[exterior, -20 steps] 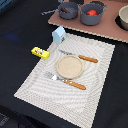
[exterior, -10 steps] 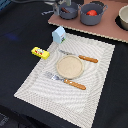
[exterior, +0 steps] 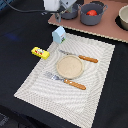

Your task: Interact with the objects in diverse but meaningful ways.

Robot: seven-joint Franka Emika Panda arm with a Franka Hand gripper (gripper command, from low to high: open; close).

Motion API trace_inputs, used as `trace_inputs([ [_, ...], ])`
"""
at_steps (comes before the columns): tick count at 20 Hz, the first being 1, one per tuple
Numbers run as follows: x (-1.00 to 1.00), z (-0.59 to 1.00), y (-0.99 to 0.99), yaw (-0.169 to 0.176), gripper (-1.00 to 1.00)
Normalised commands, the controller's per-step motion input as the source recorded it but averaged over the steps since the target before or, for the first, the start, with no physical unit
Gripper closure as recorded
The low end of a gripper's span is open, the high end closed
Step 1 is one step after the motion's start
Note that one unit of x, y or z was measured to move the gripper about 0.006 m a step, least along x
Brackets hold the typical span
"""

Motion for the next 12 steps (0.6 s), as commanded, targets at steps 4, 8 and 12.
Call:
trace_inputs([
  [4, 0.11, -0.34, -0.09, 0.007, -1.0],
  [8, 0.1, -0.33, -0.03, 0.011, -1.0],
  [12, 0.09, -0.32, 0.0, 0.016, -1.0],
])
